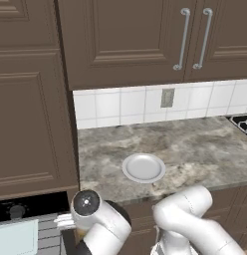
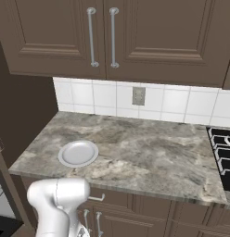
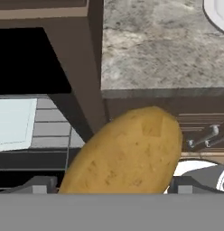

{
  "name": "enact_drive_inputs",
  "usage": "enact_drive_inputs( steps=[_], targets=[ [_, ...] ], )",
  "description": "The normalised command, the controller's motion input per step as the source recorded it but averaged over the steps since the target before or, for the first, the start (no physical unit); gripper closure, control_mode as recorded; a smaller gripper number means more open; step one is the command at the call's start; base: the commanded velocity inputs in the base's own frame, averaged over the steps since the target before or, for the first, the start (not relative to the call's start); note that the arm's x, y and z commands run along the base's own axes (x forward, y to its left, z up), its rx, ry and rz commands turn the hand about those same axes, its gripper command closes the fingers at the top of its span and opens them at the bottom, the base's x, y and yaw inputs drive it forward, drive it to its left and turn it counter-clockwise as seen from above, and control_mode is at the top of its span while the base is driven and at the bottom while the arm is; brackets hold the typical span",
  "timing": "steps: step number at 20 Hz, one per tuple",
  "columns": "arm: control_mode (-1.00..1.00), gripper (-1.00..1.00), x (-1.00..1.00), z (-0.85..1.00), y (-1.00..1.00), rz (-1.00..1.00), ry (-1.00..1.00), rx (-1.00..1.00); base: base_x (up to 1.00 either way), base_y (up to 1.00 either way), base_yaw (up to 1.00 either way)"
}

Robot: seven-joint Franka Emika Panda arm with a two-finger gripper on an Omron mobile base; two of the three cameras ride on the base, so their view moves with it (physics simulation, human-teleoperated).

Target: Place the potato on the rack of the oven.

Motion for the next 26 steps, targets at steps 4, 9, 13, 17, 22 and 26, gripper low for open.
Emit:
enact_drive_inputs(
  steps=[4, 9, 13, 17, 22, 26],
  targets=[
    [-1.00, 1.00, 0.00, -0.54, 1.00, 0.28, -0.30, -0.15, 0.00, 0.00, 0.00],
    [-1.00, 1.00, 0.04, -0.61, 1.00, 0.20, -0.17, -0.12, 0.00, 0.00, 0.00],
    [-1.00, 1.00, 0.21, -0.52, 1.00, 0.00, 0.00, -0.04, 0.00, 0.00, 0.00],
    [-1.00, 1.00, 0.29, -0.29, 1.00, -0.04, 0.03, 0.00, 0.00, 0.00, 0.00],
    [-1.00, 1.00, 0.04, -0.39, 1.00, -0.09, 0.04, 0.00, 0.00, 0.00, 0.00],
    [-1.00, 1.00, 0.00, -0.34, 1.00, -0.15, 0.02, 0.00, 0.00, 0.00, 0.00]
  ],
)
